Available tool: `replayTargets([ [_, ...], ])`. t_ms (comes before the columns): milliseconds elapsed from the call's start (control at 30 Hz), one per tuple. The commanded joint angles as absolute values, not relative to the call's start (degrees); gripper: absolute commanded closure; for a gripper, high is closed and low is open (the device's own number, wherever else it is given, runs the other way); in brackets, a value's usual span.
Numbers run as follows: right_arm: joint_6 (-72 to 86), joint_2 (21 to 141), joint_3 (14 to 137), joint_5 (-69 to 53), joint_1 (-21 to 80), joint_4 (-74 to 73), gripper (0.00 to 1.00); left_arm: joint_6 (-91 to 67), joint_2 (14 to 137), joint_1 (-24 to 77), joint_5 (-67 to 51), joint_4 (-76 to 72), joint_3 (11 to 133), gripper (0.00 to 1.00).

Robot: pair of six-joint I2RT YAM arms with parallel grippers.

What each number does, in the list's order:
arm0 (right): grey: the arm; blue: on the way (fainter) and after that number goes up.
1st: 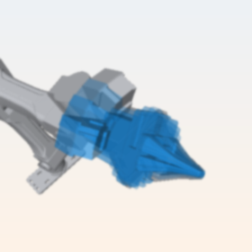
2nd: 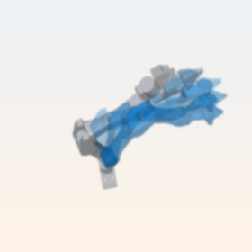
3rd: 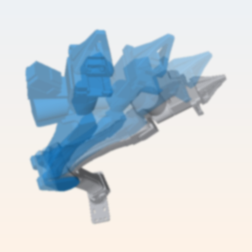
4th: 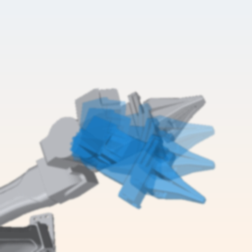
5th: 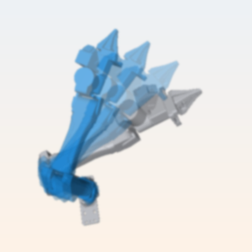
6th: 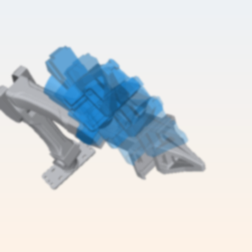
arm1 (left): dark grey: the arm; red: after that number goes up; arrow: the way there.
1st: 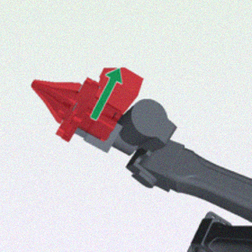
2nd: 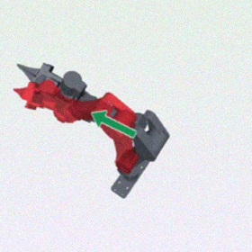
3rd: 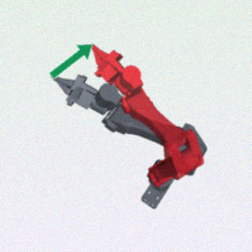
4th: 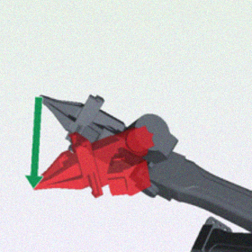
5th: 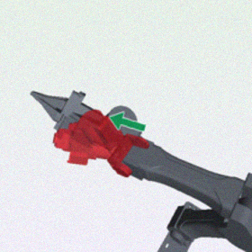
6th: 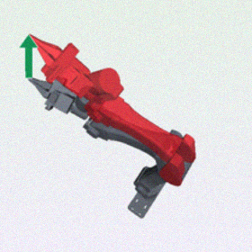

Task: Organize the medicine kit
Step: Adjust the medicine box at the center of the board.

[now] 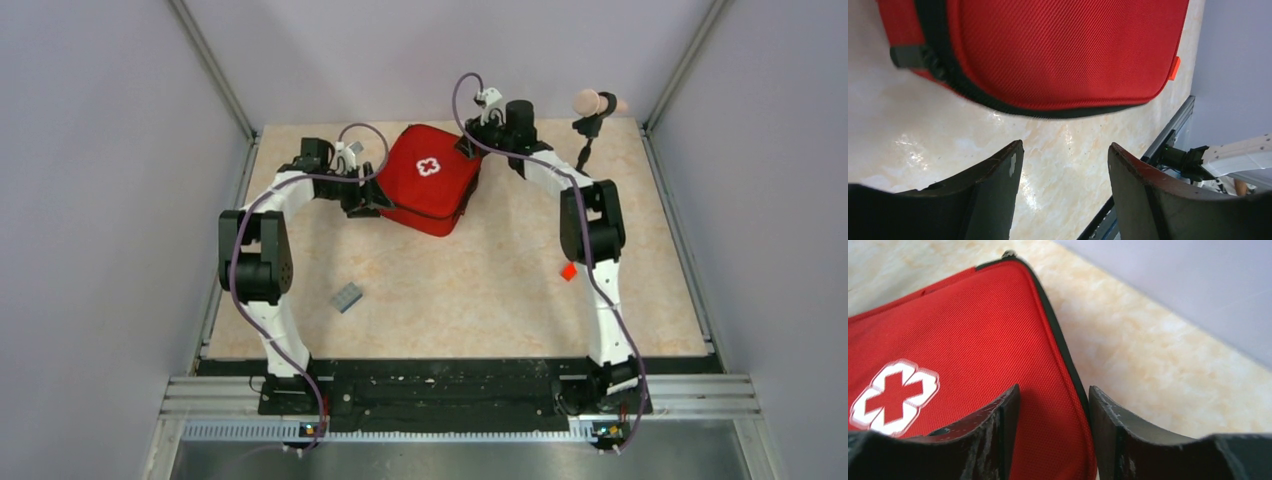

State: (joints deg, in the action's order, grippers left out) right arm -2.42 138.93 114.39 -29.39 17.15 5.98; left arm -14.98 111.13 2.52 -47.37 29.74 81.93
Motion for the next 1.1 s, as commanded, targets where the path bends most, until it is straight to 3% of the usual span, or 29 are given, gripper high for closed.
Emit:
replayTargets([
  [0,-0.6,130.8,105.0,-42.6,18.6,4.1,0.51,-9.9,111.3,2.5,-46.9,29.5,86.8,0.34],
  [200,4.5,109.4,74.0,-39.8,21.7,6.7,0.49,-4.2,108.0,0.4,-33.8,35.8,90.5,0.36],
  [333,1.8,97.9,62.3,-38.6,22.4,4.7,0.42,1.8,105.7,-2.2,-32.2,39.5,92.9,0.33],
  [467,-2.8,94.3,63.5,-34.9,20.3,0.2,0.34,4.5,105.1,-2.3,-37.1,36.1,93.8,0.29],
  [700,-7.5,103.8,76.2,-36.0,18.6,-1.6,0.31,1.5,113.9,-0.5,-45.8,29.0,104.0,0.26],
  [867,-9.4,113.2,84.4,-43.6,18.8,-6.4,0.42,-2.4,114.4,1.8,-45.9,27.3,105.0,0.27],
  [1067,-9.0,108.3,75.5,-45.2,22.0,-5.4,0.5,2.2,109.6,2.2,-43.8,31.5,100.6,0.26],
])
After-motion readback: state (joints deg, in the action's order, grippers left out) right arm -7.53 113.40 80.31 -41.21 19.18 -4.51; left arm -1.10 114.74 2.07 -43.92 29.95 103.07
